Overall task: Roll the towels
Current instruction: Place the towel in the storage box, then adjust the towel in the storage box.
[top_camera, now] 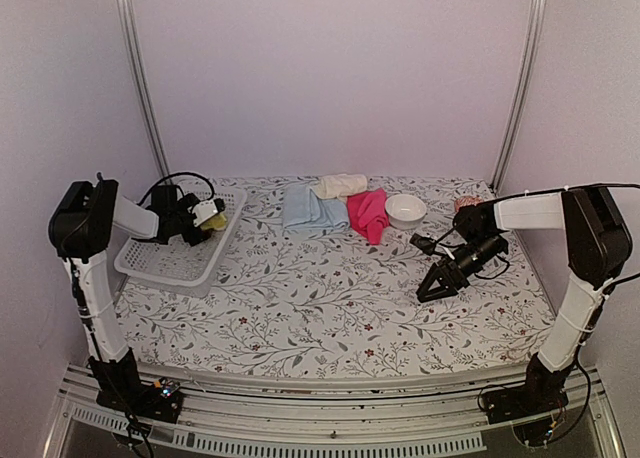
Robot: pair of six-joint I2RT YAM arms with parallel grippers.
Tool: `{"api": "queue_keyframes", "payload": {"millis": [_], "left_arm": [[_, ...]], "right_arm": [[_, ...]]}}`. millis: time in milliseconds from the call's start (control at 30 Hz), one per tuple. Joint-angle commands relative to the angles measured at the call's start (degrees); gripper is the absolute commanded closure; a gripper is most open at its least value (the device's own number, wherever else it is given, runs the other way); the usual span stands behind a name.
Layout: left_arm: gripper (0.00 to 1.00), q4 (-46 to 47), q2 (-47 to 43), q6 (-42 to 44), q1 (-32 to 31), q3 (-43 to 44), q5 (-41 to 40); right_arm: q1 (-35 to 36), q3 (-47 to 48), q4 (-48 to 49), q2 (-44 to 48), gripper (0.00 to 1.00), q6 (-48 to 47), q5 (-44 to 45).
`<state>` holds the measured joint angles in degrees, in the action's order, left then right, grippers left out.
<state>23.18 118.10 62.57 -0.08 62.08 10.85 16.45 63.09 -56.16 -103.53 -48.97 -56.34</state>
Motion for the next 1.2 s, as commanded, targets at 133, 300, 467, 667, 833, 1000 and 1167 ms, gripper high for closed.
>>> {"api": "queue_keyframes", "payload": {"millis": [133, 300, 467, 667, 833, 1000, 1167], "left_arm": [[0.02, -4.71, -3.89, -0.23, 0.08, -2.49, -0.25], [0.02, -6.37, -6.85, -0.61, -0.26, -3.94, -0.80], [0.02, -6.88, -9.68, -2.59, -1.08, -6.02, -2.99], [0.01, -2.46, -19.02, -11.31, -2.04, -11.03, -4.36], [0.01, -3.39, -22.89, -21.64, -7.71, -7.41, -21.34], [0.01, -15.39, -26.62, -41.86, -8.17, 0.75, -18.61], [0.02, -18.41, -31.33, -52.50, -7.95, 0.26, -10.23]], "right_arm": [[-0.01, 1.47, -2.15, -0.55, 0.52, -2.13, -2.50], [-0.06, 1.73, -3.18, -0.10, 0.52, -3.08, -3.41], [0.12, 2.03, -4.32, 0.36, 0.51, -4.06, -4.16], [0.08, 1.96, -4.66, 1.17, 0.51, -4.68, -4.20], [0.09, 2.10, -4.66, 1.28, 0.51, -4.71, -3.84], [0.16, 2.07, -4.45, 1.78, 0.51, -4.51, -3.20], [0.16, 1.73, -3.98, 2.28, 0.51, -4.12, -2.48]]}}
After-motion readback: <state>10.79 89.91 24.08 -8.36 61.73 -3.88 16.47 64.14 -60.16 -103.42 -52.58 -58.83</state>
